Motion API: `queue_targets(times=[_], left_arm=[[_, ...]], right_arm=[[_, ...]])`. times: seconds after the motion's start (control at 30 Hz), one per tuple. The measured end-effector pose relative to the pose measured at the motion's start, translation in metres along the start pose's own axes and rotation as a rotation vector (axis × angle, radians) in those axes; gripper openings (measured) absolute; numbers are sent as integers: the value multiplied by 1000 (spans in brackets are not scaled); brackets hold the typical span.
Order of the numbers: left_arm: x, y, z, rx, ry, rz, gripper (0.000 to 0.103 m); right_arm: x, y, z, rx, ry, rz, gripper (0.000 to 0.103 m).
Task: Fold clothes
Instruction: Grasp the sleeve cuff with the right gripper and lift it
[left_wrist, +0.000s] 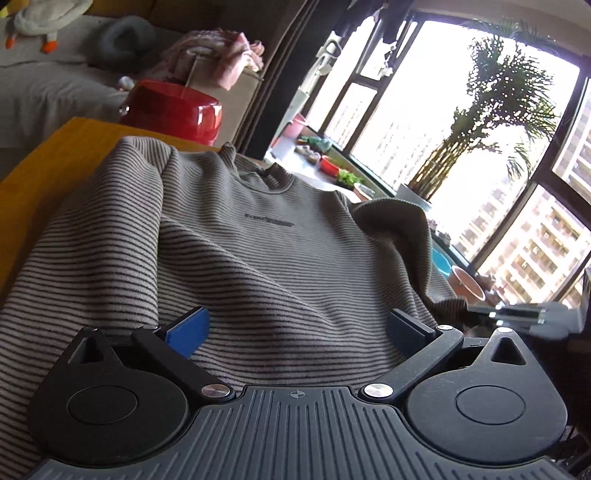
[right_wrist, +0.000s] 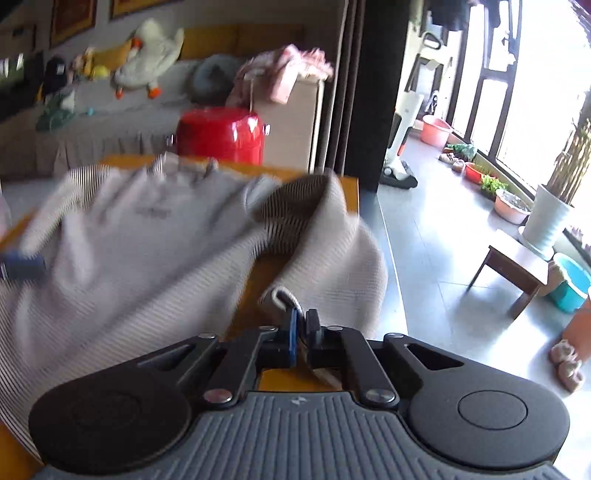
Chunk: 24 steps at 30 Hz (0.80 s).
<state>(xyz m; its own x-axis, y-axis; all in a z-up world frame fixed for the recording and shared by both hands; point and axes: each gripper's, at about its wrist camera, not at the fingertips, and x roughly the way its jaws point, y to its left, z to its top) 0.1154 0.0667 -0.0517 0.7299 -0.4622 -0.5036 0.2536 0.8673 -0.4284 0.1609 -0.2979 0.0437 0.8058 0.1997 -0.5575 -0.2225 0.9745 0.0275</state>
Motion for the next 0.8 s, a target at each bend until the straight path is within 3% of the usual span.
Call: queue_targets(times=[0.1,0.2,0.33,0.43,0.53,0.63,0.8], left_arm=[[0,4,1,-16,-7,-15,103],[1,7,3,-26,-6,-31,103],[2,8,3,-15,-1,-36,103],[3,8,3,-9,2,-39,103],[2,7,1,-2,3,-39,103],[1,6,0,-1,2,-39,103],[0,6,-2,-2,-1,-38,103]], right_arm=[[-34,-5,60,123,-177,77,3],[-53,11,110,128,-289,153,0],[-53,54,157,45,-356,216,0],[-36,80,173,-33,-331,202,0],[-16,105,153,-224,-250,100,7],[7,129,98,-461,-89,35,45],[42,145,8,-670,127,-21,50]])
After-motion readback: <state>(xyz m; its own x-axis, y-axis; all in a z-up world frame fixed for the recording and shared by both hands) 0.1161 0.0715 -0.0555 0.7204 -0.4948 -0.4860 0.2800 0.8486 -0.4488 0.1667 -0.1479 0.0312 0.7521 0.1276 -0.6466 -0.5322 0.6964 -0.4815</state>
